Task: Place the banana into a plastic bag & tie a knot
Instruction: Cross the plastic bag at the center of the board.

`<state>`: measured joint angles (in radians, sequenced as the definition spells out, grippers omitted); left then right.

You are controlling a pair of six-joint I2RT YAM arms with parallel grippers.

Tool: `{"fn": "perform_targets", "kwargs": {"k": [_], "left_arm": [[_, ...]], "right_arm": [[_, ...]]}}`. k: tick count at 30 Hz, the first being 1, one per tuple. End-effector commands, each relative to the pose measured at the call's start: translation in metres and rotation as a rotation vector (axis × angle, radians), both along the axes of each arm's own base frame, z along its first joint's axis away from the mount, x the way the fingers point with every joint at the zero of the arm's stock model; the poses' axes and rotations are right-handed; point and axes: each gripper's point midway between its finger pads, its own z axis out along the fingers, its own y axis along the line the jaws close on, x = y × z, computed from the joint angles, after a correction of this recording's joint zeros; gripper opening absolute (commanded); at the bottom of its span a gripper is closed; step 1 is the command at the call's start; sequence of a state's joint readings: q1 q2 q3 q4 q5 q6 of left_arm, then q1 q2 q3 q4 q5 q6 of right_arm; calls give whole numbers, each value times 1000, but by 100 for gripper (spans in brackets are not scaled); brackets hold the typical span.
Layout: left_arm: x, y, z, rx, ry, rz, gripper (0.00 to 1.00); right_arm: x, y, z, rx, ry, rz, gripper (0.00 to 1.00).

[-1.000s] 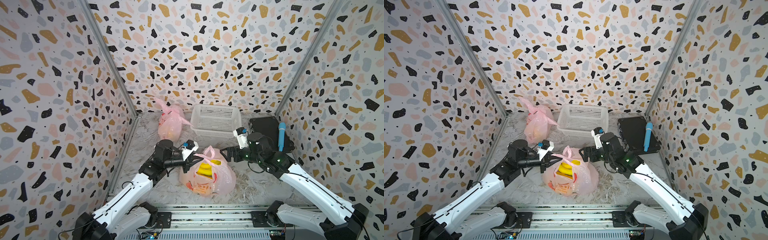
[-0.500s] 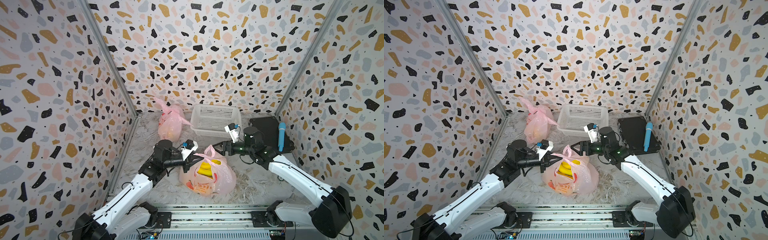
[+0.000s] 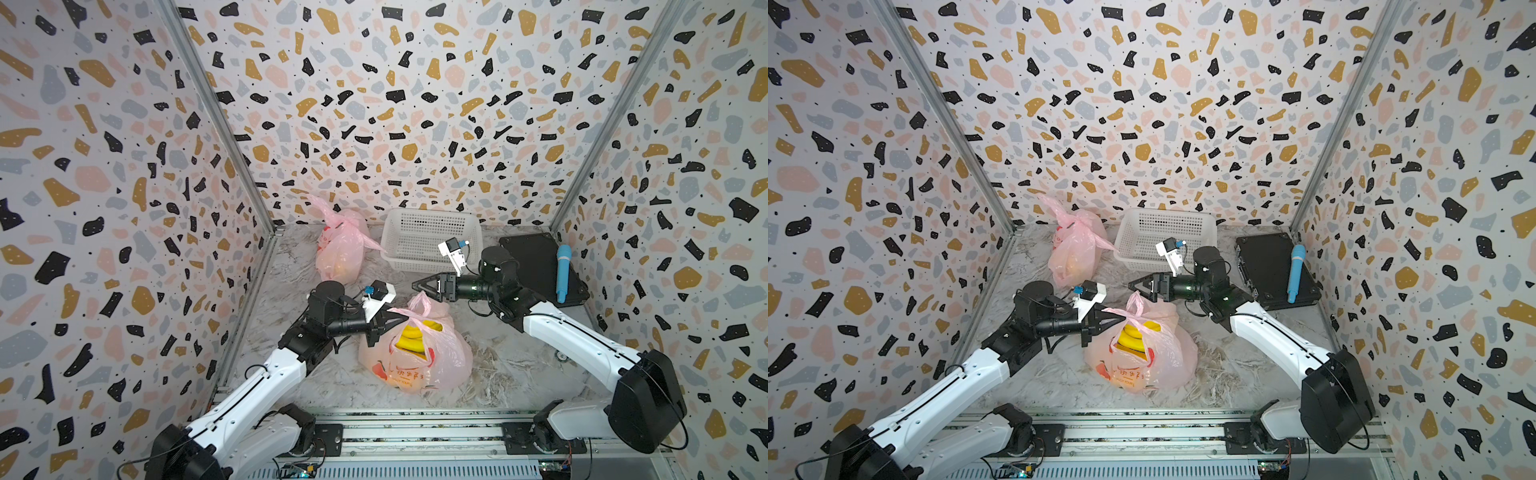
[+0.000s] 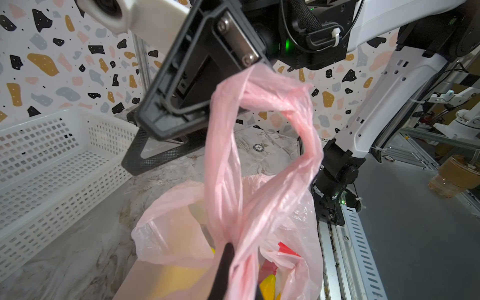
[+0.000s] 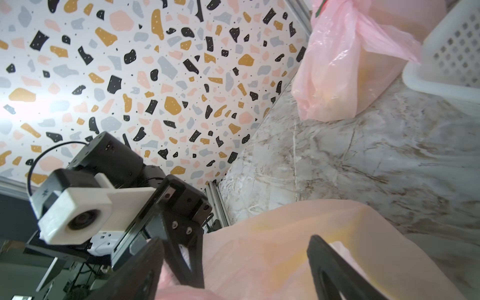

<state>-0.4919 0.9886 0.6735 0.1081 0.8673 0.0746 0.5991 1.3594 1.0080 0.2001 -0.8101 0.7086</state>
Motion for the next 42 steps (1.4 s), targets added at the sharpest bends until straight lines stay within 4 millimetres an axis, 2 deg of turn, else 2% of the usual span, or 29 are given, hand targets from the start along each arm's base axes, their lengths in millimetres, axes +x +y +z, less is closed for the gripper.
{"fn": "perform_targets", "kwargs": {"k": [1, 5, 10, 14, 21, 24, 30, 37, 42], "left_arm": [[-2, -3, 10, -33, -51, -28, 0], [-1, -3, 10, -25, -60, -36, 0], [-3, -2, 13, -26, -81, -36, 0], [-2, -3, 12, -19, -76, -39, 0], [-4, -1, 12, -18, -80, -32, 0], [-3, -1, 11, -13, -78, -28, 0], [-2, -1, 10, -9, -76, -25, 0], [-2, 0, 9, -7, -73, -18, 0], [-3, 1, 10, -6, -76, -12, 0]], "right_arm": [[-33, 10, 17, -4, -81, 139, 82], [-48, 10, 2, -61, -84, 189, 76], [-52, 4, -10, -141, -84, 193, 74], [-53, 5, -12, -167, -97, 199, 78], [-52, 9, -2, -185, -135, 188, 87], [-59, 11, -8, -227, -158, 203, 88], [-72, 12, -29, -342, -191, 231, 85], [-70, 11, -34, -388, -211, 209, 84], [-66, 9, -42, -456, -250, 180, 78]]}}
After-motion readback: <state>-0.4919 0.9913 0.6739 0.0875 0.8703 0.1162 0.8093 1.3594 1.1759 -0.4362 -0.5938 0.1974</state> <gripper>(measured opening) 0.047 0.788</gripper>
